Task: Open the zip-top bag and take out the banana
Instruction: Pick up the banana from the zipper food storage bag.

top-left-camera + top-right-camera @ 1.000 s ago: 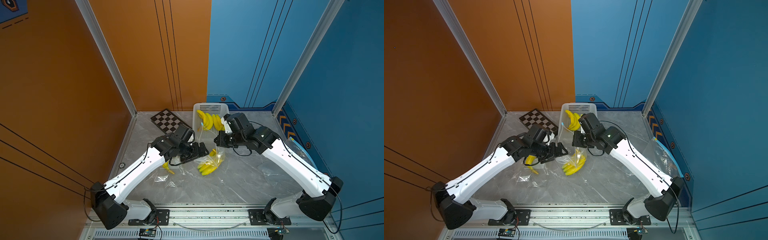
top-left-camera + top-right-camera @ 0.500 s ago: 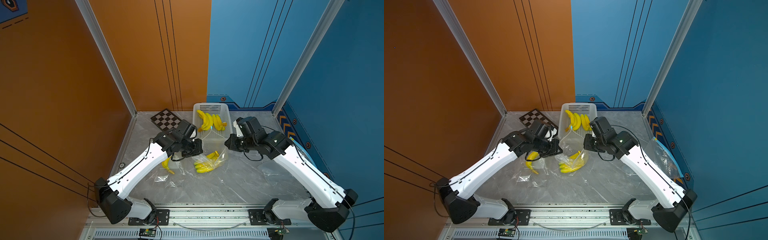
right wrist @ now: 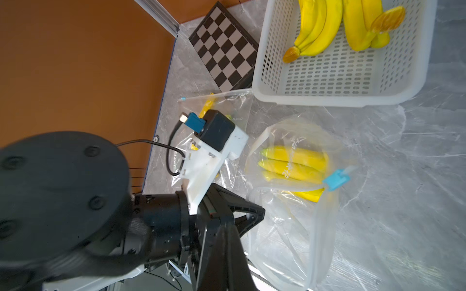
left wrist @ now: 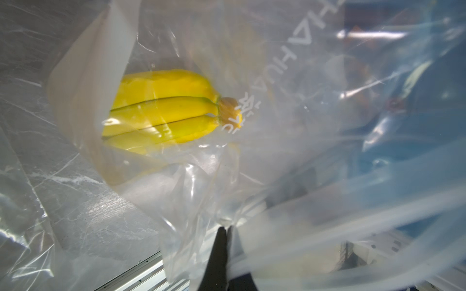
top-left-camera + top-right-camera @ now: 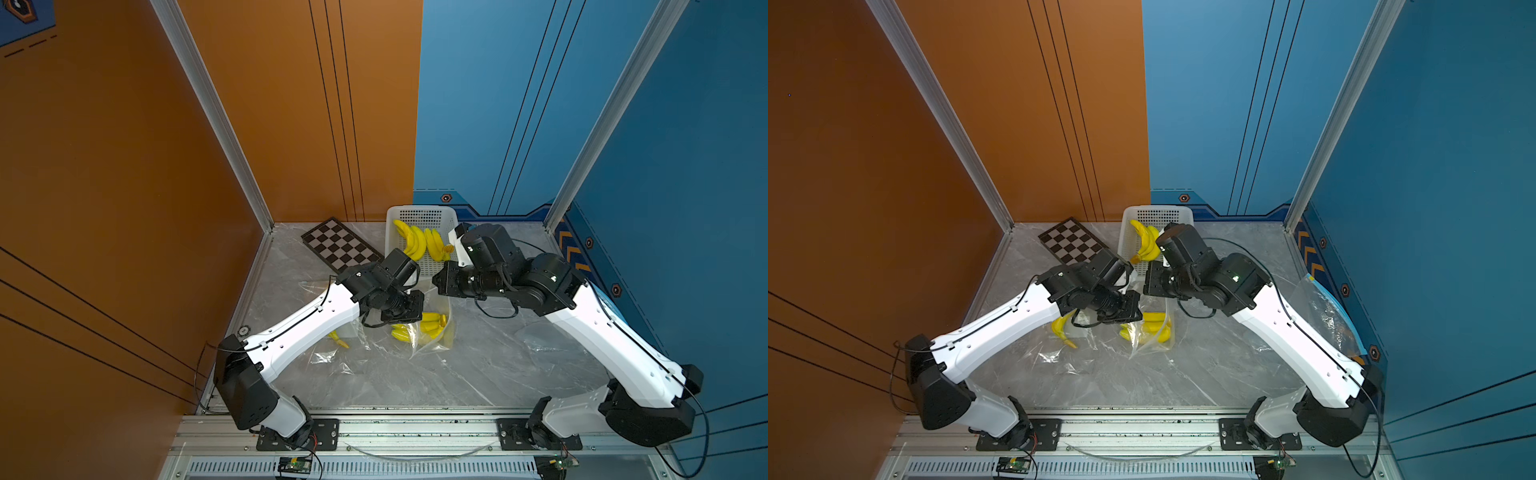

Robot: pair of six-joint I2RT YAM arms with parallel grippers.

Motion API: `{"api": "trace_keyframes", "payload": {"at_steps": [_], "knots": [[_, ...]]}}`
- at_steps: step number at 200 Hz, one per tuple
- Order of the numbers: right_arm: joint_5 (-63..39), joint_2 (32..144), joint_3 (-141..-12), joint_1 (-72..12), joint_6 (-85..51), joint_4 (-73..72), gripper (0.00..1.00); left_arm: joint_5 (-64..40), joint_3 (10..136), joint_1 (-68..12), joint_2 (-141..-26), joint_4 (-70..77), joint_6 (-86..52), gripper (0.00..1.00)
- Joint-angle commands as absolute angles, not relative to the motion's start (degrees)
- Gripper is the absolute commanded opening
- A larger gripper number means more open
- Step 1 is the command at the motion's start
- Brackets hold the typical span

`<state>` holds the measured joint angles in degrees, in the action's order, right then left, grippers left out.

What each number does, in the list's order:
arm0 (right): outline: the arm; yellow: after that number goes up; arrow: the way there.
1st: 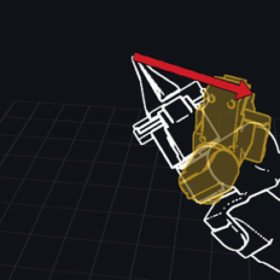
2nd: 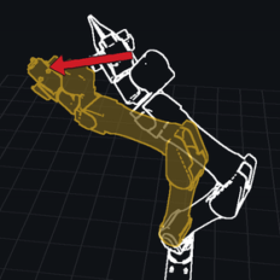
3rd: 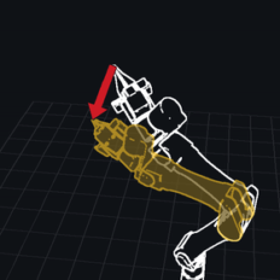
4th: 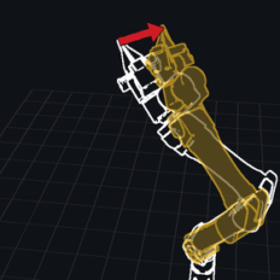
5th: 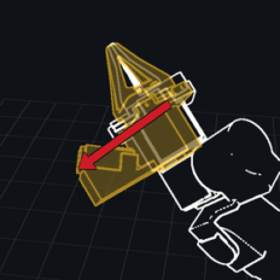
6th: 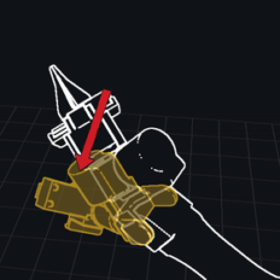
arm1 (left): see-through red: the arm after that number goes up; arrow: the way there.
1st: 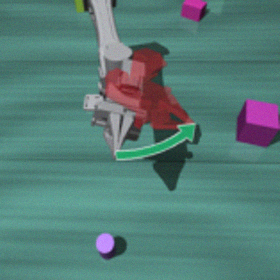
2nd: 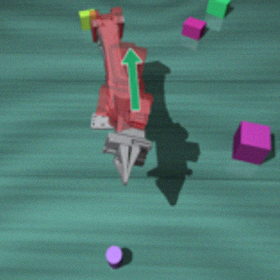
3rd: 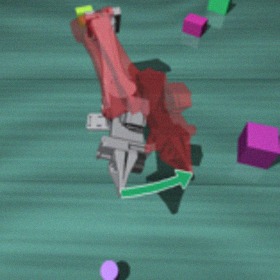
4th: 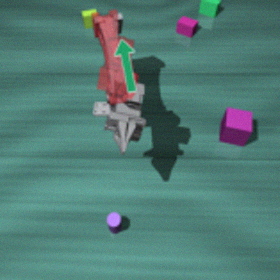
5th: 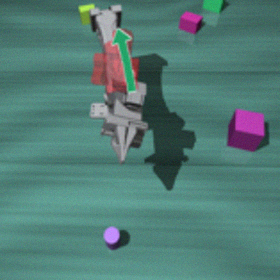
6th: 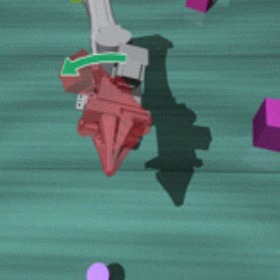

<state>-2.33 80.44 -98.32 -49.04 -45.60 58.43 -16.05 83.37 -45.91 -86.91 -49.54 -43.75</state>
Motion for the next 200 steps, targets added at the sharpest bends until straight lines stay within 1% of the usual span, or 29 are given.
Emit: {"api": "trace_keyframes", "payload": {"at_steps": [1,32,66,90,101,117,131,181,200], "knots": [[-1.68,78.89,-91.7,-50.17,-49.12,56.1,0.0,-17.03,84.65,-45.18,-86.57,-50.39,-42.8,0.0],[-0.53,78.22,-83.43,-50.34,-49.23,54.67,0.0,-18.35,84.12,-44.43,-87.05,-49.67,-42.98,0.0],[0.5,78.8,-73.94,-48.29,-48.69,50.41,0.0,-18.94,83.03,-44.21,-88.53,-48.67,-42.58,0.0],[0.44,79.95,-69.96,-46.66,-47.42,47.36,0.13,-19.36,81.37,-44.76,-89.79,-46.65,-42.7,0.0],[0.95,80.46,-69.03,-45.94,-46.45,46.67,0.22,-19.34,81.13,-45.08,-90.55,-46.52,-42.63,0.0],[1.08,80.92,-67.72,-44.87,-45.24,45.64,0.26,-19.51,80.4,-45.18,-91.04,-45.7,-42.78,0.0],[2.07,81.11,-66.99,-44.11,-44.5,45.41,0.33,-20.02,79.98,-45.18,-91.49,-45.07,-42.98,0.0],[0.43,82.24,-65.01,-41.23,-41.24,40.88,0.35,-21.95,80.08,-44.85,-94.01,-43.93,-42.22,0.0],[-1.2,83.25,-65.17,-40.59,-40.39,38.78,0.35,-23.03,80.43,-44.11,-95.41,-43.59,-39.42,0.0]]}}
